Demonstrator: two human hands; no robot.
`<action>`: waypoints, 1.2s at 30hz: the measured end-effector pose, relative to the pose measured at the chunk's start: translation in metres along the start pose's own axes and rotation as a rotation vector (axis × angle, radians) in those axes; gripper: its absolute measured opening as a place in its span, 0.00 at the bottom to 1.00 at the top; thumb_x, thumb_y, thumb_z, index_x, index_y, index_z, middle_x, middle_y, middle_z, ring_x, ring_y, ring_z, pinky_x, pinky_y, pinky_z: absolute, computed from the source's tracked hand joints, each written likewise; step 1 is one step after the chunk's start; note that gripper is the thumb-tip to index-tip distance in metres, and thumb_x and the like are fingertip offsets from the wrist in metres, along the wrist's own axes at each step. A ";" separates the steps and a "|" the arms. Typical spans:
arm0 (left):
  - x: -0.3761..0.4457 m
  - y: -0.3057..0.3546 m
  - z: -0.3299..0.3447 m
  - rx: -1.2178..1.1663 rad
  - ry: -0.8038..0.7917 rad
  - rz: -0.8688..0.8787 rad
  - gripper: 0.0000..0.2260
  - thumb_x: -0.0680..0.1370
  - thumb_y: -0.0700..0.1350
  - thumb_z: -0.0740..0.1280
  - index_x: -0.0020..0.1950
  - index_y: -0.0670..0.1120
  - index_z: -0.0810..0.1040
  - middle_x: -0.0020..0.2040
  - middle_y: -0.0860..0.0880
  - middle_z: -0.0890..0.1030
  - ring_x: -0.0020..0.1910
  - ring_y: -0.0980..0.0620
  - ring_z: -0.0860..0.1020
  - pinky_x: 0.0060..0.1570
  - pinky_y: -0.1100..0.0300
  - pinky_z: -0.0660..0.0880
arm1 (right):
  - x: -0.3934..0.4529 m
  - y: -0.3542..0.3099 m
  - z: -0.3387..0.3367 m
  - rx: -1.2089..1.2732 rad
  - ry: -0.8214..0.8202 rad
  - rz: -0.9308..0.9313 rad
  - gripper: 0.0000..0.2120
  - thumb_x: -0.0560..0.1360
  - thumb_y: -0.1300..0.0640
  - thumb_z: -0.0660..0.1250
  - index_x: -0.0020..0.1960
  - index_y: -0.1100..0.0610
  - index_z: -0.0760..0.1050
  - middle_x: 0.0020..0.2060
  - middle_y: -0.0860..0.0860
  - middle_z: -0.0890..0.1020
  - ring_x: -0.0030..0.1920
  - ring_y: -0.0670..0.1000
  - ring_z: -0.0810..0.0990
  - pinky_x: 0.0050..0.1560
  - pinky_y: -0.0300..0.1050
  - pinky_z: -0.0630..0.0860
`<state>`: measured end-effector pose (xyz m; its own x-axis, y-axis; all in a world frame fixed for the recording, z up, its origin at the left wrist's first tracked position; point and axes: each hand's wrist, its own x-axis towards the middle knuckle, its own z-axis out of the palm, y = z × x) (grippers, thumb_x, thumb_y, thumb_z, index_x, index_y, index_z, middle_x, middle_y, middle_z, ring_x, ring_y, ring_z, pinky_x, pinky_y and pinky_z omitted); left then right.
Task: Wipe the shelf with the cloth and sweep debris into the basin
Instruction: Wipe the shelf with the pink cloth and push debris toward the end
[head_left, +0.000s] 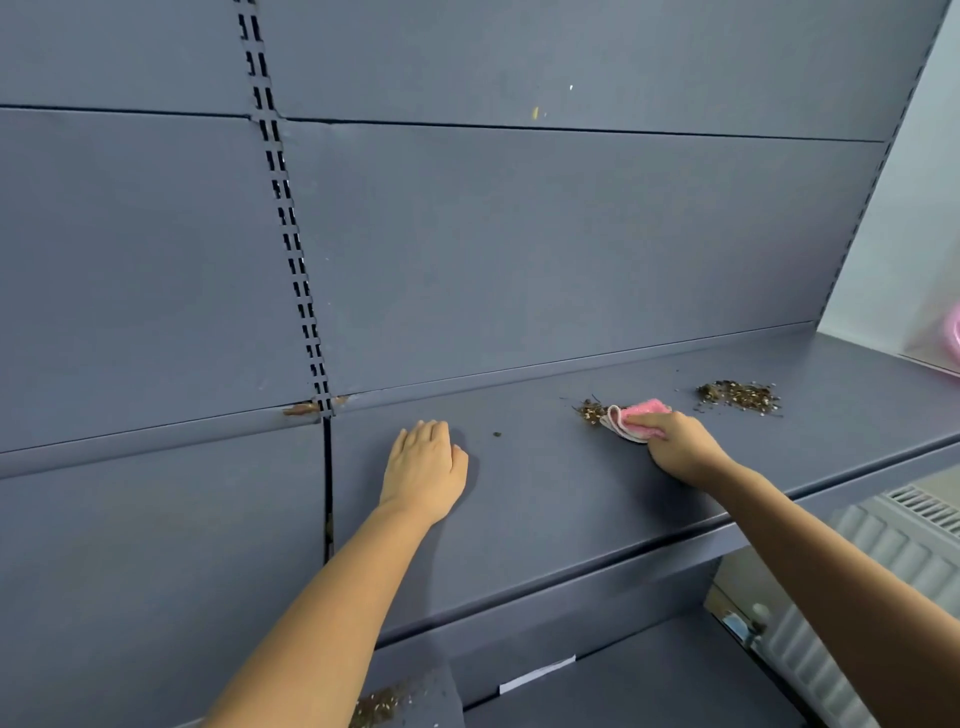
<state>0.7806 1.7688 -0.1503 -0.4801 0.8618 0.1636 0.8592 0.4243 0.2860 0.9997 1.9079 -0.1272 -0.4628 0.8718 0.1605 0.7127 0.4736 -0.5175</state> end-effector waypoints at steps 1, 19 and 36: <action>0.000 0.000 0.000 0.003 0.001 0.004 0.19 0.82 0.43 0.49 0.72 0.40 0.63 0.73 0.45 0.66 0.75 0.49 0.61 0.77 0.55 0.50 | 0.002 -0.003 -0.003 0.033 0.018 0.010 0.15 0.77 0.66 0.55 0.56 0.61 0.79 0.58 0.63 0.79 0.67 0.63 0.70 0.49 0.35 0.71; 0.001 -0.002 -0.001 -0.034 0.061 -0.054 0.12 0.81 0.42 0.53 0.61 0.41 0.70 0.63 0.46 0.74 0.66 0.48 0.69 0.72 0.57 0.58 | -0.001 -0.121 0.094 -0.040 -0.270 -0.439 0.22 0.71 0.73 0.52 0.28 0.50 0.56 0.28 0.45 0.63 0.38 0.51 0.66 0.28 0.34 0.56; -0.001 0.004 0.001 0.069 0.053 -0.066 0.20 0.82 0.41 0.48 0.74 0.40 0.60 0.76 0.46 0.62 0.77 0.50 0.56 0.77 0.57 0.48 | 0.052 -0.034 0.062 -0.022 -0.206 -0.179 0.20 0.72 0.70 0.53 0.38 0.44 0.65 0.42 0.49 0.71 0.43 0.54 0.67 0.50 0.35 0.65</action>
<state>0.7846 1.7698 -0.1503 -0.5433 0.8162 0.1965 0.8345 0.4995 0.2326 0.9186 1.9294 -0.1530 -0.6785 0.7310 0.0724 0.6199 0.6227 -0.4775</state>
